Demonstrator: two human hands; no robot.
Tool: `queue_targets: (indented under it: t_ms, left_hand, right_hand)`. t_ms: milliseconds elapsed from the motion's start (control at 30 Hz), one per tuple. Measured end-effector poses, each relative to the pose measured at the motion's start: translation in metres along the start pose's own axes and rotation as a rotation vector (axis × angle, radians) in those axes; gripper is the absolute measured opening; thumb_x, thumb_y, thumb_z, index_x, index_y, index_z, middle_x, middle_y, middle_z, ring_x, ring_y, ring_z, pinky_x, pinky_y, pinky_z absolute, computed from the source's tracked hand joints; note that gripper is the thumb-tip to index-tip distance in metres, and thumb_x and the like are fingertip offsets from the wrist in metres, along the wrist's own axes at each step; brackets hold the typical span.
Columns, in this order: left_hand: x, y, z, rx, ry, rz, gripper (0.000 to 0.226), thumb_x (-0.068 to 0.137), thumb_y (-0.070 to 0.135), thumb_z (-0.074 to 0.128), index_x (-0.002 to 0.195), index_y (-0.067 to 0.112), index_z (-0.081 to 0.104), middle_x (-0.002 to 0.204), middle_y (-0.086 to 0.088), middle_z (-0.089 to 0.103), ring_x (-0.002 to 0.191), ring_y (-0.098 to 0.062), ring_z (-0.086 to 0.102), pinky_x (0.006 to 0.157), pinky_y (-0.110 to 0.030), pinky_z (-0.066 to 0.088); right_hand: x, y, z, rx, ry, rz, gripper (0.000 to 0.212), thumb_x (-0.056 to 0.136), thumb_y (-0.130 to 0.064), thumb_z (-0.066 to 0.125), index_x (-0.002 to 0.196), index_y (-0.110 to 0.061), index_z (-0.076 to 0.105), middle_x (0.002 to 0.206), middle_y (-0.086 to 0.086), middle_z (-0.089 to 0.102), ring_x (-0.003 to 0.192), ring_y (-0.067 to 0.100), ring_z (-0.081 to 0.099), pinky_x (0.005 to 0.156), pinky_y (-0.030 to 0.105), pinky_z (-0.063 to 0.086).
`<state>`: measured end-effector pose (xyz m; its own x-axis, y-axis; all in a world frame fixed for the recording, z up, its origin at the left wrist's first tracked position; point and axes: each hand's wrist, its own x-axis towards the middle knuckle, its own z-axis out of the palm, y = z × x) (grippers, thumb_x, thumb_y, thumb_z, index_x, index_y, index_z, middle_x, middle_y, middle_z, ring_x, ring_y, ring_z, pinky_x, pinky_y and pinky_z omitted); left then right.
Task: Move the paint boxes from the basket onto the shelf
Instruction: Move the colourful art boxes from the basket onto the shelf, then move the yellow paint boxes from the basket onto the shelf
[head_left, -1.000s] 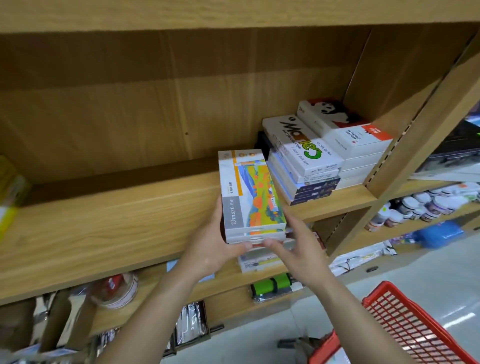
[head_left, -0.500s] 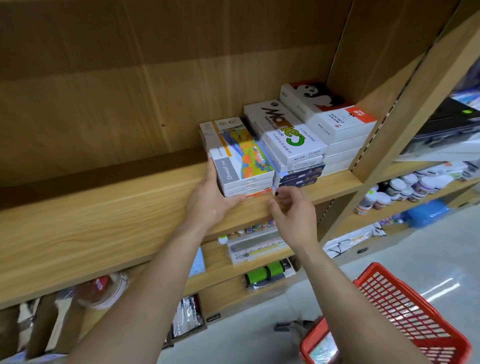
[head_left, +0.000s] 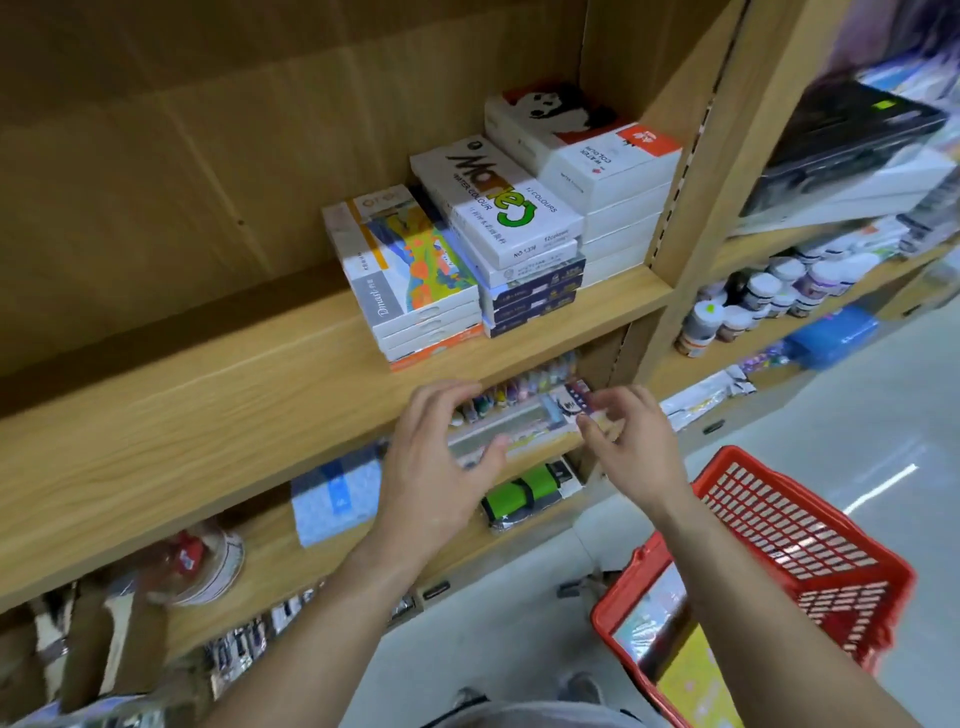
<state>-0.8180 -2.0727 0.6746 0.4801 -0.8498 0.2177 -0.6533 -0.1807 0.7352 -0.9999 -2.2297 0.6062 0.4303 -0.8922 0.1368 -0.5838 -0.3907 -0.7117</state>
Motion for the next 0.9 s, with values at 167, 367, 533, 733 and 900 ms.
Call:
queue_targets:
  t_ms: [167, 367, 533, 733, 900]
  left_hand:
    - [-0.012, 0.009, 0.107, 0.043, -0.47, -0.032, 0.046, 0.086, 0.044, 0.07, 0.128, 0.026, 0.061, 0.12, 0.014, 0.055, 0.111, -0.005, 0.056, 0.089, -0.022, 0.044]
    - [-0.035, 0.008, 0.242, 0.166, -0.873, -0.046, 0.055, 0.089, 0.032, 0.075, 0.137, 0.011, 0.059, 0.133, -0.007, 0.061, 0.12, -0.025, 0.06, 0.093, -0.029, 0.042]
    - [-0.058, -0.01, 0.341, 0.197, -1.052, -0.091, 0.058, 0.086, 0.026, 0.079, 0.137, 0.005, 0.06, 0.134, -0.018, 0.061, 0.12, -0.033, 0.063, 0.102, -0.041, 0.048]
    - [-0.103, -0.049, 0.463, 0.229, -1.195, -0.185, 0.079, 0.086, 0.03, 0.081, 0.15, 0.003, 0.044, 0.147, -0.017, 0.056, 0.13, -0.03, 0.057, 0.107, -0.035, 0.044]
    - [-0.135, -0.085, 0.531, 0.283, -1.24, -0.214, 0.11, 0.086, 0.035, 0.08, 0.162, 0.002, 0.006, 0.169, -0.017, 0.022, 0.154, -0.03, 0.027, 0.119, -0.033, 0.024]
  right_hand:
    - [-0.054, 0.105, -0.035, -0.062, 0.016, 0.318, 0.026, 0.093, -0.021, 0.078, 0.114, -0.007, 0.074, 0.115, 0.013, 0.066, 0.094, 0.031, 0.07, 0.086, 0.037, 0.053]
    - [-0.147, 0.222, -0.071, -0.112, 0.046, 0.733, 0.035, 0.091, -0.021, 0.077, 0.12, -0.004, 0.073, 0.121, 0.019, 0.067, 0.108, 0.04, 0.068, 0.096, 0.042, 0.051]
    - [-0.215, 0.287, -0.074, -0.126, 0.039, 1.003, 0.042, 0.092, -0.031, 0.072, 0.127, -0.008, 0.069, 0.125, 0.023, 0.064, 0.119, 0.045, 0.061, 0.099, 0.046, 0.051]
    - [-0.264, 0.341, -0.043, -0.088, 0.141, 1.1, 0.056, 0.091, -0.029, 0.073, 0.141, -0.009, 0.057, 0.133, 0.02, 0.059, 0.126, 0.044, 0.055, 0.101, 0.049, 0.049]
    - [-0.285, 0.368, -0.008, 0.039, 0.196, 1.122, 0.075, 0.093, -0.026, 0.072, 0.158, -0.011, 0.039, 0.14, 0.019, 0.057, 0.129, 0.04, 0.054, 0.104, 0.048, 0.047]
